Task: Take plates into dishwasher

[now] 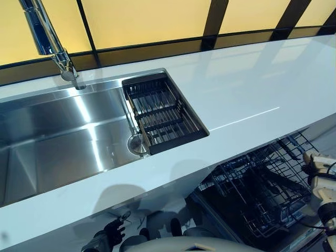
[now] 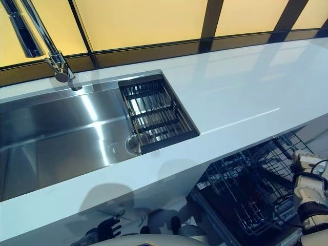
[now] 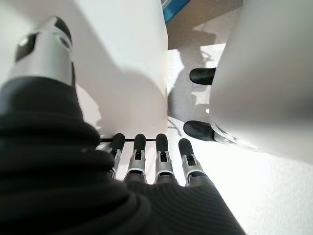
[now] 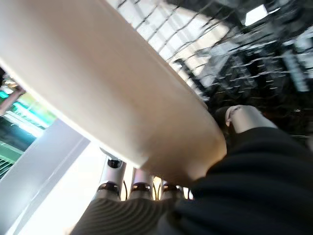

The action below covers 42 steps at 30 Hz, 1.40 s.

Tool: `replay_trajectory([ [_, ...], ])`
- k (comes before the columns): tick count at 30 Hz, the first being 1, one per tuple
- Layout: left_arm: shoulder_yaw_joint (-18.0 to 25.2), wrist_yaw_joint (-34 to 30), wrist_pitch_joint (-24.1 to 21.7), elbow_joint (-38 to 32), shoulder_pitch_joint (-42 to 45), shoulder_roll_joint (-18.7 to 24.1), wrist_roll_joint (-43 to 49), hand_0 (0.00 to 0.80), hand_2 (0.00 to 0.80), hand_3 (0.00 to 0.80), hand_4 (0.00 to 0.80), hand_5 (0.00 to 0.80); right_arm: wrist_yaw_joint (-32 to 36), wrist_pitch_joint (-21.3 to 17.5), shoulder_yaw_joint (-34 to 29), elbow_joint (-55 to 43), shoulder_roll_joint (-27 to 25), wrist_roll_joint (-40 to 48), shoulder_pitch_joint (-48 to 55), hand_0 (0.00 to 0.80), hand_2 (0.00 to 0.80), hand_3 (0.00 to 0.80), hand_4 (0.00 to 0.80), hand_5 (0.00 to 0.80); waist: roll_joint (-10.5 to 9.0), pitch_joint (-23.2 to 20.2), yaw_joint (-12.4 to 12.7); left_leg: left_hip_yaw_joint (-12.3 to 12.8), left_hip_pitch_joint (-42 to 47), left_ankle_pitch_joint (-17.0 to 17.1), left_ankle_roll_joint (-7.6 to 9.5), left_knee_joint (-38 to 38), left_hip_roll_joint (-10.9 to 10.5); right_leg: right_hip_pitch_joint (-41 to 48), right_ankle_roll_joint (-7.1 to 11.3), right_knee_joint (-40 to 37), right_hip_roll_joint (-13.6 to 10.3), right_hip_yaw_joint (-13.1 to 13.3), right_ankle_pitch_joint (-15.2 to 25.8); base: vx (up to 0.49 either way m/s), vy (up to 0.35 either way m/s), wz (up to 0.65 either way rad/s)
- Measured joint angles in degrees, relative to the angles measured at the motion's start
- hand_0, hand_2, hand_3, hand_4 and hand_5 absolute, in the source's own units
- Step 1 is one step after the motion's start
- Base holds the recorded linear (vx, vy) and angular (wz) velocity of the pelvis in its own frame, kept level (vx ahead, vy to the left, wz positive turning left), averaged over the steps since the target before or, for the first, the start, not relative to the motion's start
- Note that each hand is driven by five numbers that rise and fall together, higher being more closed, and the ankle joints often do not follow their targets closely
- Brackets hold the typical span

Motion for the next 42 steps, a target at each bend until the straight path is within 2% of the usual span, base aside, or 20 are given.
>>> replay_trajectory([
  [8,0.2,0.0,0.0,-0.2,0.0,-0.3,-6.3,0.000,0.000,0.000,0.000,0.000,0.3,-1.7,2.1,3.2,4.0,9.4,-3.7,0.800,0.800,0.800,0.800,0.800,0.06,0.0,1.4,-0.4,0.3,0.0,0.03,0.0,0.0,0.5,0.03,0.0,0.0,-0.2,0.1,-0.003,-0.021,0.01],
  [17,0.3,-0.3,-0.3,-0.2,-0.4,-0.3,-7.2,0.000,0.000,0.000,0.000,0.000,3.4,-3.3,3.4,7.9,7.9,18.6,-8.9,0.800,0.800,0.800,0.800,0.800,0.08,0.0,3.1,-1.4,1.0,0.1,0.11,0.0,-0.1,1.5,-0.13,-0.1,-0.3,-1.3,-0.1,0.002,-0.017,0.05],
  [28,0.3,-1.1,-1.0,-0.2,-0.8,-0.3,-7.3,0.000,0.000,0.000,0.000,0.000,7.4,-2.7,4.5,14.1,13.5,20.7,-12.1,0.800,0.800,0.800,0.800,0.800,0.19,0.1,4.5,-2.1,0.9,0.4,-0.12,0.0,-0.2,1.7,-0.24,-0.1,-0.4,-2.1,-0.2,0.003,-0.004,0.03],
  [34,0.3,-1.6,-1.1,-0.2,-0.9,-0.2,-7.3,0.000,0.000,0.000,0.000,0.000,9.1,-2.6,4.6,15.9,13.7,20.8,-12.7,0.800,0.800,0.800,0.800,0.800,0.45,0.2,4.6,-2.7,0.9,0.3,0.10,0.0,-0.2,1.8,-0.33,-0.1,-0.4,-2.7,-0.2,0.009,0.001,0.04],
  [35,0.3,-1.8,-1.2,-0.2,-0.9,-0.2,-7.3,0.000,0.000,0.000,0.000,0.000,9.2,-2.4,4.6,16.4,13.9,20.9,-12.8,0.627,0.627,0.627,0.627,0.627,0.45,0.2,4.6,-2.8,0.9,0.4,0.08,0.0,-0.2,1.9,-0.37,-0.1,-0.4,-2.8,-0.3,0.019,0.006,0.06],
  [36,0.3,-1.8,-1.2,-0.2,-0.9,-0.2,-7.3,0.000,0.000,0.000,0.000,0.000,9.1,-2.3,4.6,17.2,14.2,21.5,-13.1,0.000,0.000,0.000,0.000,0.000,0.49,0.3,4.6,-2.9,1.0,0.4,0.06,0.0,-0.2,2.0,-0.40,-0.1,-0.4,-2.9,-0.3,0.018,0.006,0.05],
  [42,0.3,-2.2,-1.2,-0.2,-1.0,-0.2,-7.3,0.000,0.000,0.000,0.000,0.000,9.2,-1.9,4.6,18.1,16.4,24.2,-13.2,0.000,0.000,0.000,0.000,0.000,0.85,0.4,4.7,-3.0,1.1,0.4,0.05,0.0,-0.2,2.2,-0.45,-0.1,-0.4,-3.1,-0.3,0.003,0.001,0.01],
])
